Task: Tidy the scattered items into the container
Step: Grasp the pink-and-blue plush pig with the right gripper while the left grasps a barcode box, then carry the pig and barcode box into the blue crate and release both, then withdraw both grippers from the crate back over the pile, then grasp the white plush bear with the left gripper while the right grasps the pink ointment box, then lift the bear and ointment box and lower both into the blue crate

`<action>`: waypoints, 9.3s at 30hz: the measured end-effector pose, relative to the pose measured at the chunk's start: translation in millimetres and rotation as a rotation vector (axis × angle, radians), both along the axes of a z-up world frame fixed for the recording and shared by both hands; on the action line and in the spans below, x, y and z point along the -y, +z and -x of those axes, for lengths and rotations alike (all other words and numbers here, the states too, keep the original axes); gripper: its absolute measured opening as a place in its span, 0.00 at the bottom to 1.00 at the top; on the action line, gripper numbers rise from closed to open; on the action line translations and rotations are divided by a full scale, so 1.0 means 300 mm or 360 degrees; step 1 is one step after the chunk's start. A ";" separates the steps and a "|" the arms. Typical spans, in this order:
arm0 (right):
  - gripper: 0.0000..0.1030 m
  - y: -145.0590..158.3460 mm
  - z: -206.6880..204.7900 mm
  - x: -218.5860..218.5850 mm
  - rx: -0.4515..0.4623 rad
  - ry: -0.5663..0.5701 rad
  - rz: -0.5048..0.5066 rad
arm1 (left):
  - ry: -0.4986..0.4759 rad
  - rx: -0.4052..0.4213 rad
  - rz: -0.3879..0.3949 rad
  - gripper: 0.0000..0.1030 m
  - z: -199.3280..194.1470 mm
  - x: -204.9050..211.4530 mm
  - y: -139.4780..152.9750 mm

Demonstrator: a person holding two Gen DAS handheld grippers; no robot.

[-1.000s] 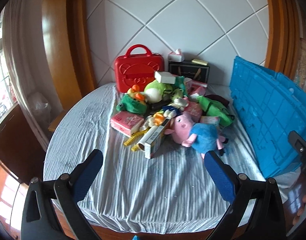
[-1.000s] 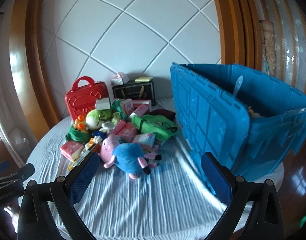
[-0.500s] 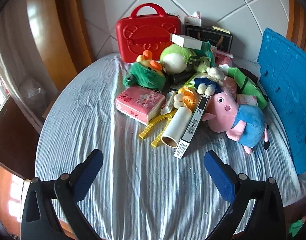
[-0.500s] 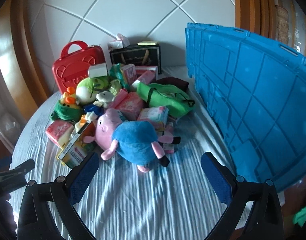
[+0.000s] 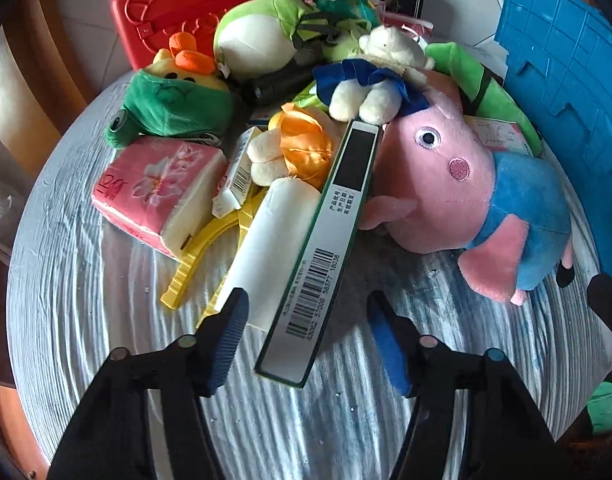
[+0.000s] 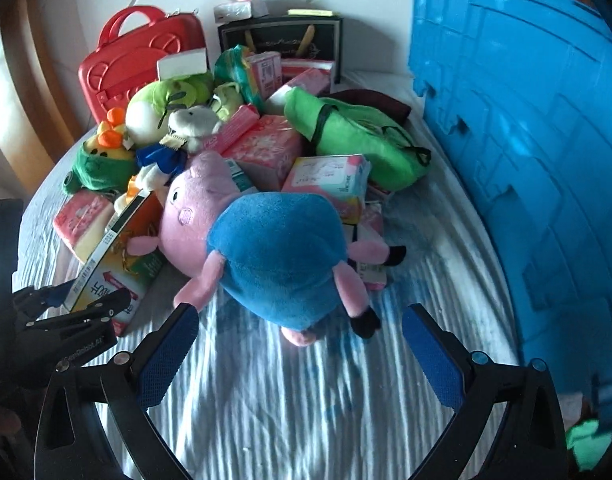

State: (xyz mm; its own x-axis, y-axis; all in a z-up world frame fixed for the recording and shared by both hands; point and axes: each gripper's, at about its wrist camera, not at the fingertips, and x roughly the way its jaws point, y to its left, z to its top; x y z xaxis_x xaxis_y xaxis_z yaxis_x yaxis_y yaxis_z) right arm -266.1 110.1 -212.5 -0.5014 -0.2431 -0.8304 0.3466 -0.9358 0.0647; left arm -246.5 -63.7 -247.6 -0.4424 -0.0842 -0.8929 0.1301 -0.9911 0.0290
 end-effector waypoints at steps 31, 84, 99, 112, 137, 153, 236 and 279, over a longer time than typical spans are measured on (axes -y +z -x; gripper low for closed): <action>0.75 -0.137 0.138 0.099 0.0021 0.0322 0.0064 | 0.0192 -0.0055 -0.0001 0.18 -0.020 -0.139 0.061; 0.71 0.889 -0.047 -1.262 -0.1155 -0.0525 -0.0020 | -0.0488 -0.1016 -0.0160 0.18 0.098 -1.320 1.046; 0.39 0.676 0.189 -1.528 -0.0813 -0.0356 -0.0038 | -0.0300 -0.0361 0.0062 0.29 0.268 -1.620 0.795; 0.79 0.643 0.142 -1.550 -0.0792 -0.0322 0.0036 | -0.0339 -0.0505 0.0033 0.77 0.153 -1.599 0.821; 1.00 0.598 0.044 -1.607 -0.0768 -0.0317 0.0150 | -0.0263 -0.0688 -0.0002 0.80 -0.075 -1.599 0.835; 1.00 0.699 -0.073 -1.325 -0.0899 -0.0244 0.0185 | -0.0157 -0.0860 -0.0015 0.80 -0.212 -1.290 0.918; 0.51 -0.307 0.328 -0.105 0.0223 0.0036 -0.0124 | 0.0179 0.0117 -0.0058 0.84 0.176 -0.324 -0.146; 0.27 0.283 -0.018 -0.100 -0.0313 0.0054 0.0049 | -0.0066 -0.0551 -0.0054 0.29 -0.072 -0.261 0.458</action>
